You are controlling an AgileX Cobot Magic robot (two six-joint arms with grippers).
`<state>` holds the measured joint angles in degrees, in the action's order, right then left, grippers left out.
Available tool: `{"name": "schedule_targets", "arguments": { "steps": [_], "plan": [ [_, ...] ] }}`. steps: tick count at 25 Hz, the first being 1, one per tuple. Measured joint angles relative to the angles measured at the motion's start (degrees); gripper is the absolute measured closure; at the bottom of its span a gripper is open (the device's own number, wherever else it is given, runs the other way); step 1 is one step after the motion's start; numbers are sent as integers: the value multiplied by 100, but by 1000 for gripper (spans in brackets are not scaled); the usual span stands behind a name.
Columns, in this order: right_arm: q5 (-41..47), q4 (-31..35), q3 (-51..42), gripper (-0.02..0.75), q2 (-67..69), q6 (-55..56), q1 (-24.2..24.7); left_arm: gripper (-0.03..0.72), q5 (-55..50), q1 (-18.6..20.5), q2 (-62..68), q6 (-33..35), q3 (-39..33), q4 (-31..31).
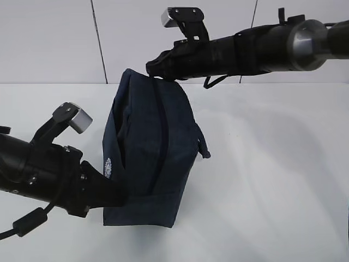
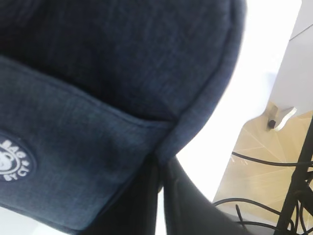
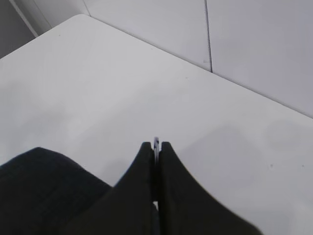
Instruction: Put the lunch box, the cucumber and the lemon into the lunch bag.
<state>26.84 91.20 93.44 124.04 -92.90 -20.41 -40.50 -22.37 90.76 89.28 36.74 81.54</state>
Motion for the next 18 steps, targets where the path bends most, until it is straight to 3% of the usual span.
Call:
{"name": "schedule_targets", "arguments": {
  "steps": [11, 18],
  "plan": [
    [1650, -1634, 13, 730, 5, 1303, 811, 695, 967, 59, 0, -20, -8, 234],
    [2534, -2387, 26, 730, 5, 1478, 1133, 695, 2118, 630, 0, -20, -8, 1029]
  ]
}}
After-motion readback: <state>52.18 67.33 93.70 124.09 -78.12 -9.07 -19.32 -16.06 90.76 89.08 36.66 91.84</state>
